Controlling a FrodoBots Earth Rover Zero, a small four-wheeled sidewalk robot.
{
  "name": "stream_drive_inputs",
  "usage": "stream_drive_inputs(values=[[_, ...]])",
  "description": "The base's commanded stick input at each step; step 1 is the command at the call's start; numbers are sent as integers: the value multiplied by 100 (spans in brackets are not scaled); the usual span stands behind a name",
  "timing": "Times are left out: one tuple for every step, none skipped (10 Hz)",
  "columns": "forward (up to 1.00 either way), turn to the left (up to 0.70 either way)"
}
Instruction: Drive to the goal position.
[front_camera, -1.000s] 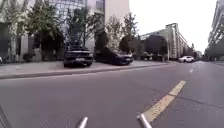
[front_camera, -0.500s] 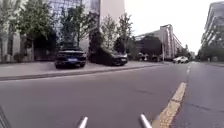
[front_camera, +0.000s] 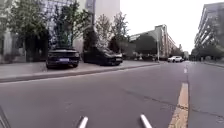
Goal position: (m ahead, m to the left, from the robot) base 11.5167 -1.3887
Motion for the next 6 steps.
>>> stream_drive_inputs(values=[[70,-14],[70,-14],[70,-14],[70,-14],[70,-14],[70,-14]])
